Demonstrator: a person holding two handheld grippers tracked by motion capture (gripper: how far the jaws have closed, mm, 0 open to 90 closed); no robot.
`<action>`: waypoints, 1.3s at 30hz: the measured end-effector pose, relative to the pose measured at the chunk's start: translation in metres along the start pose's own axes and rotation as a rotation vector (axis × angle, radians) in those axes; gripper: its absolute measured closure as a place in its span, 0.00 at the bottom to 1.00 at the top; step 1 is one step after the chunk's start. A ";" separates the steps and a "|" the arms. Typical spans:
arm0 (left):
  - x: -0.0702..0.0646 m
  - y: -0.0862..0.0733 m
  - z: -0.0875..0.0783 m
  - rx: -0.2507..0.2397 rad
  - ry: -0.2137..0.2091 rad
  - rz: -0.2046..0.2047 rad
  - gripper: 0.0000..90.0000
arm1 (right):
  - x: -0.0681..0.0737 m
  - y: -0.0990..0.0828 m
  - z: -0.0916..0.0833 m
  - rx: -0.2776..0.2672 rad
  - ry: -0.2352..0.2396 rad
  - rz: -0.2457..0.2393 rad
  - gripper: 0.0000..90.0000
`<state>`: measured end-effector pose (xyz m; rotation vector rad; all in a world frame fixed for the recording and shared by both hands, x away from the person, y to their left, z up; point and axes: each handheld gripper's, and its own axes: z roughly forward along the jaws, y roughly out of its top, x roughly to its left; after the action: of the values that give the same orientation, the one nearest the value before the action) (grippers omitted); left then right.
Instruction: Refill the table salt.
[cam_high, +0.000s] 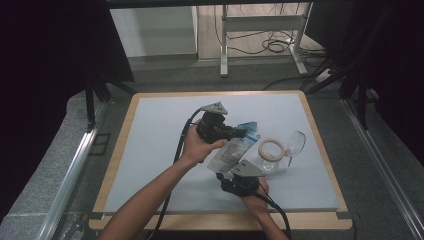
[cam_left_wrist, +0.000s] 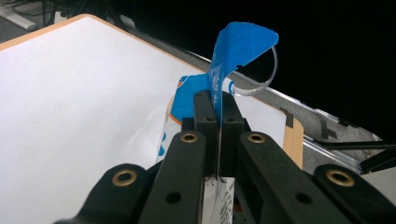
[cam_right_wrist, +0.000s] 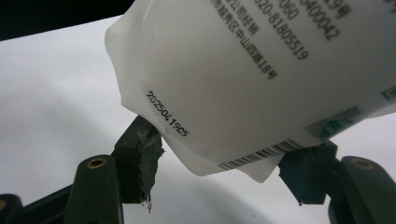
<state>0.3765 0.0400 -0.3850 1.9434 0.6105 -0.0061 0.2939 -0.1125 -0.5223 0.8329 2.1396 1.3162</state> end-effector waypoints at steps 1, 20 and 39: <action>0.000 0.001 0.001 0.004 -0.002 0.001 1.00 | 0.000 0.000 0.000 -0.001 -0.002 0.004 0.40; 0.000 0.013 0.027 0.083 -0.023 0.021 1.00 | -0.003 -0.006 -0.006 -0.002 -0.034 0.101 0.41; -0.002 0.019 0.039 0.117 -0.012 0.037 1.00 | -0.004 -0.007 -0.007 -0.009 -0.050 0.140 0.42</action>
<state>0.3930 -0.0003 -0.3854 2.0663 0.5772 -0.0302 0.2901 -0.1221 -0.5258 1.0179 2.0672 1.3575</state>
